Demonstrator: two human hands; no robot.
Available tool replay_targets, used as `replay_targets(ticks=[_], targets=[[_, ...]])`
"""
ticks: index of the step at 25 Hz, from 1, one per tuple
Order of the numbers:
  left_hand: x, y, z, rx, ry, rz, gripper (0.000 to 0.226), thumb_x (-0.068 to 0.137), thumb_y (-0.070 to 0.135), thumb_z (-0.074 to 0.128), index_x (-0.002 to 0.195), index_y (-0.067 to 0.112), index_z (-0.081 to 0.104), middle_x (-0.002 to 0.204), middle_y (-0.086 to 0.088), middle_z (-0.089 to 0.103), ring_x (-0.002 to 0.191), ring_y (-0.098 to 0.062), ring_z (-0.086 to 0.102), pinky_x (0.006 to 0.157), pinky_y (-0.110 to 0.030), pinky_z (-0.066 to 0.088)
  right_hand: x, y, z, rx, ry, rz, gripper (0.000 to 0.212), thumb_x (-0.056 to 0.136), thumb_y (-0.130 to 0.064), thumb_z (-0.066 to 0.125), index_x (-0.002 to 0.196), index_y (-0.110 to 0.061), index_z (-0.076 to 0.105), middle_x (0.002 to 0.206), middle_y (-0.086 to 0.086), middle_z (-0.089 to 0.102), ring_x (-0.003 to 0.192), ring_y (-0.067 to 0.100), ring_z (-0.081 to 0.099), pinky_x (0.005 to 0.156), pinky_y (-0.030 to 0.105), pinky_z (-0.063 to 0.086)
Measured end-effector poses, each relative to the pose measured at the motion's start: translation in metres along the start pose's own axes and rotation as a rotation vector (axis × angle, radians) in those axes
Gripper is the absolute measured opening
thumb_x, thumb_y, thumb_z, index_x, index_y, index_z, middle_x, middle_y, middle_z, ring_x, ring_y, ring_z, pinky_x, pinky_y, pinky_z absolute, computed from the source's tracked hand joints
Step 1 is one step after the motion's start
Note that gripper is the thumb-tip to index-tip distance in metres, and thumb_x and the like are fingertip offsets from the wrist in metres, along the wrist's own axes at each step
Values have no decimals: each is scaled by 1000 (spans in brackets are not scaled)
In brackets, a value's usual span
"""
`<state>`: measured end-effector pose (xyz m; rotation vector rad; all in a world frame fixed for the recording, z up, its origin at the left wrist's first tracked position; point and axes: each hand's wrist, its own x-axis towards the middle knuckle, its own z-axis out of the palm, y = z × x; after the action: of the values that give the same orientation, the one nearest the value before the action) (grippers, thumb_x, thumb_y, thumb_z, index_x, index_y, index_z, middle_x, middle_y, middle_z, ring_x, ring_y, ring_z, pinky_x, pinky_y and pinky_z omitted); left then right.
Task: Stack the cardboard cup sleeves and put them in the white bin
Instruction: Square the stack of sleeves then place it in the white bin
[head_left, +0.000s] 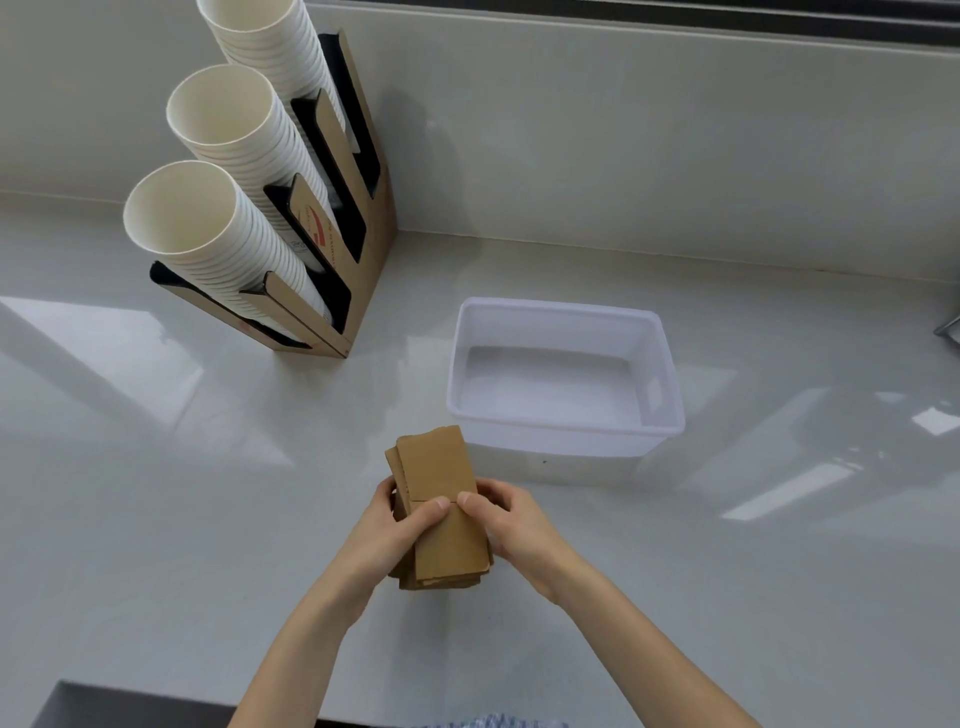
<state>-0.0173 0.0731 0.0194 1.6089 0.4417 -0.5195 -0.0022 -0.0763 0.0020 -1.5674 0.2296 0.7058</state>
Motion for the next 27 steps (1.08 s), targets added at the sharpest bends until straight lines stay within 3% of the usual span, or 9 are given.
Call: replay_targets(ticks=[3, 6, 10, 14, 19, 23, 27], targets=[[-2, -1, 6, 39, 28, 80, 67, 75, 34, 69, 130, 23, 33, 103, 14, 54, 91, -4, 57, 67, -21, 49, -5, 2, -8, -20, -44, -16, 53, 84, -36, 58, 131, -17, 45, 130, 7, 55, 116, 21, 56, 100, 39, 49], [-5, 2, 9, 173, 24, 158, 70, 77, 23, 68, 133, 27, 25, 113, 6, 50, 92, -6, 57, 67, -19, 49, -11, 0, -19, -87, -48, -65, 57, 85, -28, 60, 137, -22, 37, 131, 4, 54, 118, 18, 54, 103, 34, 45], [3, 5, 11, 458, -15, 325, 82, 64, 36, 73, 130, 32, 24, 117, 8, 49, 106, -17, 55, 89, -34, 51, -19, -5, -34, -143, 23, -164, 78, 81, -21, 66, 143, -28, 19, 133, -4, 44, 127, 15, 44, 109, 33, 36], [16, 10, 22, 856, 0, 545, 86, 58, 50, 62, 134, 28, 27, 129, 5, 47, 112, -19, 48, 94, -34, 41, -25, -4, -48, -173, 110, -222, 89, 77, -13, 69, 144, -26, 12, 138, -4, 37, 130, 11, 37, 112, 29, 30], [28, 10, 36, 1118, -72, 657, 82, 66, 35, 62, 137, 30, 22, 135, 10, 41, 117, -19, 37, 87, -24, 22, -34, 11, -55, -436, 196, -225, 107, 71, -24, 75, 145, -28, -3, 146, -5, 12, 130, 0, 17, 107, 18, 21], [31, -1, 45, 1187, -184, 668, 82, 63, 45, 51, 138, 31, 21, 138, 11, 38, 122, -16, 32, 94, -25, 22, -35, 21, -56, -610, 173, -280, 108, 69, -26, 74, 142, -32, -6, 152, -4, 0, 142, 11, 8, 117, 35, 22], [31, -9, 44, 1211, -164, 688, 86, 59, 54, 36, 140, 31, 19, 142, 11, 35, 127, -14, 30, 105, -28, 21, -28, 31, -51, -645, 172, -269, 98, 71, -25, 70, 145, -25, 6, 151, -2, 8, 141, 14, 15, 117, 35, 23]])
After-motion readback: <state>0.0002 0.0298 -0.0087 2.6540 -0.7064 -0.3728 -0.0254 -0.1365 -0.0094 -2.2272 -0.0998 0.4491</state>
